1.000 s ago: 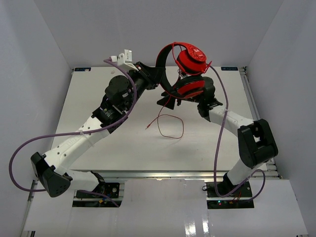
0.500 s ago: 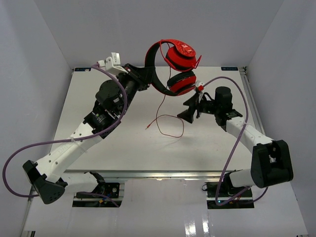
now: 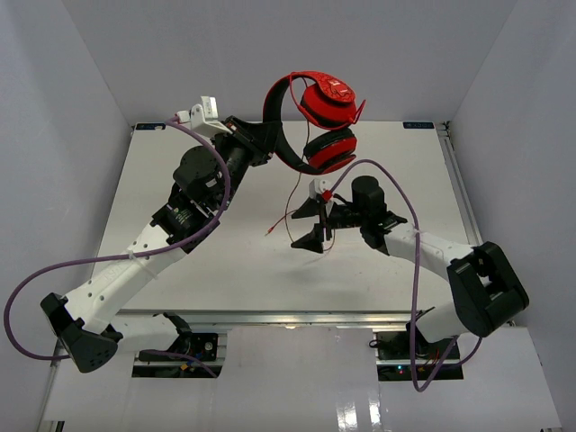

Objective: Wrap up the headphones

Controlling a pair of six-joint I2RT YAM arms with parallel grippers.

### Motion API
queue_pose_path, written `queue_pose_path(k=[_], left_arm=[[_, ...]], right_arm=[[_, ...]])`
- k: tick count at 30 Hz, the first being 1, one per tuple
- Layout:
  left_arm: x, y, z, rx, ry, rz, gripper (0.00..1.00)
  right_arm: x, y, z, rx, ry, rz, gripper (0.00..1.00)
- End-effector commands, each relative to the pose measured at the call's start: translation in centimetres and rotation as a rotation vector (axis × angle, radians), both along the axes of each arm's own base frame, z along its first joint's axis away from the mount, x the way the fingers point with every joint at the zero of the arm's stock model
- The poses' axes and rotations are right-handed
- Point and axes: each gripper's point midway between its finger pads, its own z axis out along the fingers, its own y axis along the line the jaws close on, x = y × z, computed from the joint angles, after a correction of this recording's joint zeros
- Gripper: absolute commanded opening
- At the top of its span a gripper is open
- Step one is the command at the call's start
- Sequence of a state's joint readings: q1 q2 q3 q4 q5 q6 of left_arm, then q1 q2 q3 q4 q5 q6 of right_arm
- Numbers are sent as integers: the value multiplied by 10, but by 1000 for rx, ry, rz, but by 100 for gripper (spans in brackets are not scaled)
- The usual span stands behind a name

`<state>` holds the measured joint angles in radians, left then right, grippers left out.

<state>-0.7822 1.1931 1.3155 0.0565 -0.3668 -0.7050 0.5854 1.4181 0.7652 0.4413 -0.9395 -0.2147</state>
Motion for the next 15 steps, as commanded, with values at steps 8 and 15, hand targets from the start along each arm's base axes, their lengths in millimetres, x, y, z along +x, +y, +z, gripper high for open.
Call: queue_pose_path(k=[8, 15], left_arm=[[-22, 20, 55, -166, -71, -13, 0], [-13, 45, 63, -283, -42, 115, 0]], right_arm=[[8, 54, 34, 123, -56, 87, 96], [-48, 45, 2, 123, 1, 259, 80]])
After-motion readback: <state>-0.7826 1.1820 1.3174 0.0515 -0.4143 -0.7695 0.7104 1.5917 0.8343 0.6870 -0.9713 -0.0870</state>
